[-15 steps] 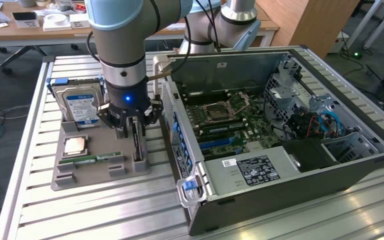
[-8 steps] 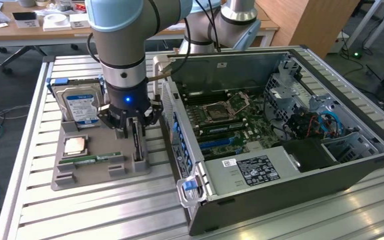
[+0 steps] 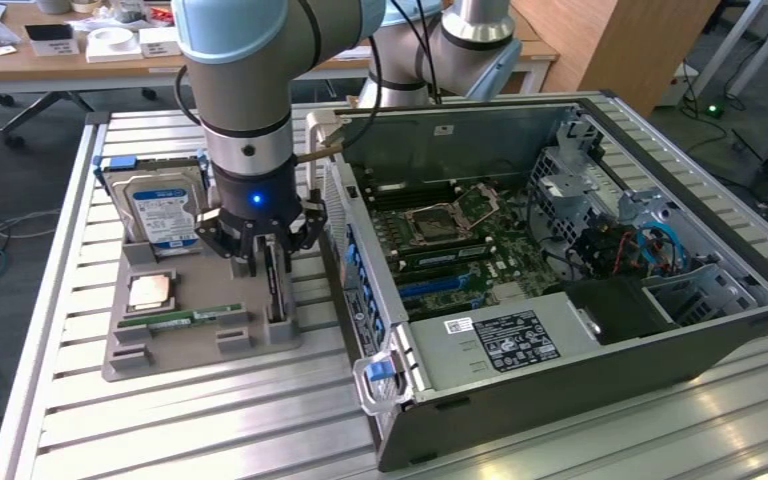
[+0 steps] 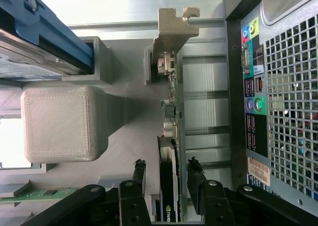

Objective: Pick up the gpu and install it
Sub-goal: 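Pick up the gpu and move the gpu toward the slot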

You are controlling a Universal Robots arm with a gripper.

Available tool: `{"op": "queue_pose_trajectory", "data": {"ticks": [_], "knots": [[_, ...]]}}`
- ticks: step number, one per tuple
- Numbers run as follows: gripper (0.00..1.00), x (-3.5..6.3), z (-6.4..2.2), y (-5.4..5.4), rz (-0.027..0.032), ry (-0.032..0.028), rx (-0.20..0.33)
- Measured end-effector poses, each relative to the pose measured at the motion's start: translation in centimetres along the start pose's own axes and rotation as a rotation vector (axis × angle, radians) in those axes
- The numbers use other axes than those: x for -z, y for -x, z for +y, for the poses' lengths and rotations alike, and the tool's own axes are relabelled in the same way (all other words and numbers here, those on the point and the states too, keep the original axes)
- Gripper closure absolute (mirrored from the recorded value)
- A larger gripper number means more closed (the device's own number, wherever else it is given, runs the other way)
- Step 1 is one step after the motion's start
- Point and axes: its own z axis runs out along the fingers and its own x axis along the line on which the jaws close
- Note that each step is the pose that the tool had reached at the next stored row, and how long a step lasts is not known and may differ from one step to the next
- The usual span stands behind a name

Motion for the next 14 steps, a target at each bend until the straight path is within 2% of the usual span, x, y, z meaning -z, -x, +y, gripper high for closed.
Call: {"op": "queue_pose_trajectory", "data": {"ticks": [10, 11, 14], "knots": [[0.54, 0.00, 0.00, 0.00, 0.0001, -0.0001, 0.000], [0.61, 0.00, 0.00, 0.00, 0.0000, -0.0001, 0.000], [0.61, 0.00, 0.00, 0.00, 0.0001, -0.0001, 0.000]]}}
